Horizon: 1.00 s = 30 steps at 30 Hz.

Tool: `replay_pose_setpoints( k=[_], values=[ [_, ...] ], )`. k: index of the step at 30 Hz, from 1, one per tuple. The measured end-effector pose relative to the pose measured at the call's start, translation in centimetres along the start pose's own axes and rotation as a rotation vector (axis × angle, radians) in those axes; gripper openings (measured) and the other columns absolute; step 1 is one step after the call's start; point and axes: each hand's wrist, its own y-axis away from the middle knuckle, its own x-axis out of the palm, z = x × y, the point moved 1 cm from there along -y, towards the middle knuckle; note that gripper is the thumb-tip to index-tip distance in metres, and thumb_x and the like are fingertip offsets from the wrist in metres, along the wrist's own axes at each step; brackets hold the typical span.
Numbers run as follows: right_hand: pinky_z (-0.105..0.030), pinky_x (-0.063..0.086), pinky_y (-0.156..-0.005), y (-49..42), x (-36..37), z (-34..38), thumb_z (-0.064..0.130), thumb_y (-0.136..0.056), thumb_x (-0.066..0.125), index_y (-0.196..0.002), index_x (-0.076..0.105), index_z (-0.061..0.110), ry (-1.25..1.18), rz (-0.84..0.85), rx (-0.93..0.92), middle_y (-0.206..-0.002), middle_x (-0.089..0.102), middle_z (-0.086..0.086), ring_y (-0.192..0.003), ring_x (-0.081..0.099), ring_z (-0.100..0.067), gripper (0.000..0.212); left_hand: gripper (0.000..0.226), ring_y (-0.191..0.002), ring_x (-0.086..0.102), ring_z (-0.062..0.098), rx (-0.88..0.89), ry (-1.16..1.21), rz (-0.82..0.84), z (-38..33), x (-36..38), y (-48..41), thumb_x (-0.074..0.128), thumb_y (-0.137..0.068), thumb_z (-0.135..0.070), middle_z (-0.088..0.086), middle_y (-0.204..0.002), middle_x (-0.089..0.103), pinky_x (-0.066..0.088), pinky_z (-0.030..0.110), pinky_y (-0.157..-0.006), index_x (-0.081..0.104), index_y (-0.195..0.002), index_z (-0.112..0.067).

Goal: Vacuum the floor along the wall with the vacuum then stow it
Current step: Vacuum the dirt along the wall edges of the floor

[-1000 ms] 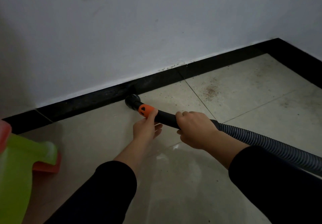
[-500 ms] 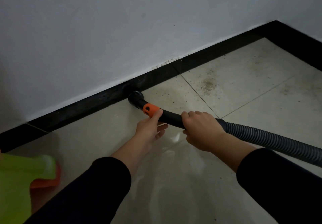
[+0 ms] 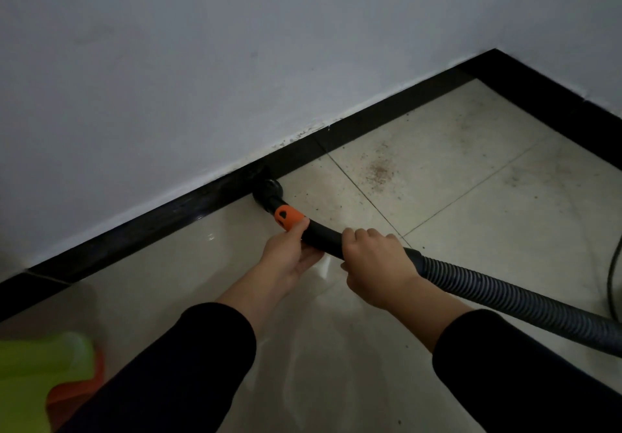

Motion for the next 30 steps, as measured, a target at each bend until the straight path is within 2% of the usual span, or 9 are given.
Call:
replay_pose_setpoints(
  k=[2,7,10,12,16,17,21,26,30],
  values=[
    [-0.034,0.04,-0.075,0.4,0.2,-0.4,0.025,-0.095,0.053,-0.12,0.044,0.011,-0.018,-0.025,-0.001,-0.108,0.056,-0.006,-0.094,0.054,-0.024,0.03,0.036,-0.099,0.066,0.029,0.004,-0.019,0.006,0.2,0.3,0.0,0.054,-0.099,-0.023,0.022,-0.113,0.064,0.055,0.035,-0.083,0.051,-0.126,0.001],
    [-0.033,0.042,-0.075,1.7,0.4,-1.5,0.033,-0.099,0.046,-0.124,0.042,0.013,-0.024,-0.091,-0.018,-0.108,0.057,-0.005,-0.093,0.056,-0.023,0.033,0.031,-0.092,0.068,0.026,0.011,-0.071,0.034,0.3,0.9,0.0,0.053,-0.099,-0.023,0.02,-0.104,0.066,0.057,0.03,-0.074,0.054,-0.118,0.001],
    [-0.033,0.042,-0.076,2.8,0.4,-1.8,0.035,-0.1,0.045,-0.126,0.043,0.011,-0.011,-0.104,-0.019,-0.108,0.059,-0.006,-0.093,0.057,-0.024,0.035,0.031,-0.092,0.068,0.026,0.006,-0.096,0.058,0.6,1.2,0.1,0.053,-0.099,-0.023,0.021,-0.105,0.066,0.057,0.031,-0.075,0.054,-0.118,0.002],
    [-0.034,0.042,-0.071,3.5,0.7,-1.9,0.035,-0.098,0.05,-0.122,0.049,0.009,0.02,-0.11,-0.008,-0.101,0.062,-0.008,-0.087,0.059,-0.025,0.036,0.031,-0.093,0.068,0.027,-0.002,-0.122,0.079,1.0,1.5,0.3,0.053,-0.099,-0.022,0.021,-0.105,0.066,0.056,0.032,-0.076,0.054,-0.118,0.003],
    [-0.032,0.041,-0.053,4.9,1.1,-2.4,0.036,-0.081,0.074,-0.099,0.063,0.008,0.092,-0.094,0.032,-0.074,0.063,-0.006,-0.062,0.059,-0.023,0.036,0.033,-0.093,0.068,0.028,-0.025,-0.156,0.092,1.7,1.8,0.7,0.053,-0.099,-0.02,0.023,-0.112,0.065,0.056,0.031,-0.071,0.053,-0.12,0.005],
    [-0.032,0.042,-0.055,5.3,1.1,-2.4,0.035,-0.082,0.072,-0.101,0.062,0.007,0.086,-0.092,0.025,-0.077,0.064,-0.007,-0.064,0.059,-0.023,0.036,0.032,-0.093,0.067,0.028,-0.032,-0.161,0.09,1.8,1.9,1.0,0.053,-0.099,-0.02,0.024,-0.112,0.064,0.056,0.032,-0.071,0.053,-0.12,0.005],
    [-0.035,0.043,-0.074,6.5,0.7,-2.4,0.031,-0.1,0.046,-0.127,0.045,0.006,0.055,-0.104,-0.019,-0.105,0.06,-0.01,-0.09,0.058,-0.027,0.037,0.031,-0.094,0.067,0.029,-0.055,-0.14,0.094,2.4,2.1,2.4,0.053,-0.099,-0.019,0.024,-0.112,0.065,0.056,0.033,-0.073,0.053,-0.12,0.005],
    [-0.033,0.037,-0.071,8.0,-0.1,-2.3,0.023,-0.099,0.046,-0.125,0.044,0.008,0.066,-0.061,-0.047,-0.105,0.059,-0.008,-0.088,0.056,-0.024,0.03,0.029,-0.096,0.067,0.029,-0.089,-0.08,0.085,3.4,1.9,4.2,0.053,-0.099,-0.018,0.025,-0.111,0.065,0.055,0.034,-0.074,0.053,-0.118,0.004],
    [-0.033,0.036,-0.072,9.3,-0.6,-2.1,0.029,-0.101,0.043,-0.128,0.042,0.005,0.06,-0.039,-0.064,-0.108,0.058,-0.01,-0.092,0.056,-0.026,0.036,0.025,-0.093,0.067,0.029,-0.108,-0.06,0.074,4.0,1.7,5.6,0.054,-0.099,-0.017,0.024,-0.109,0.065,0.055,0.033,-0.071,0.054,-0.115,0.002]
  ],
)
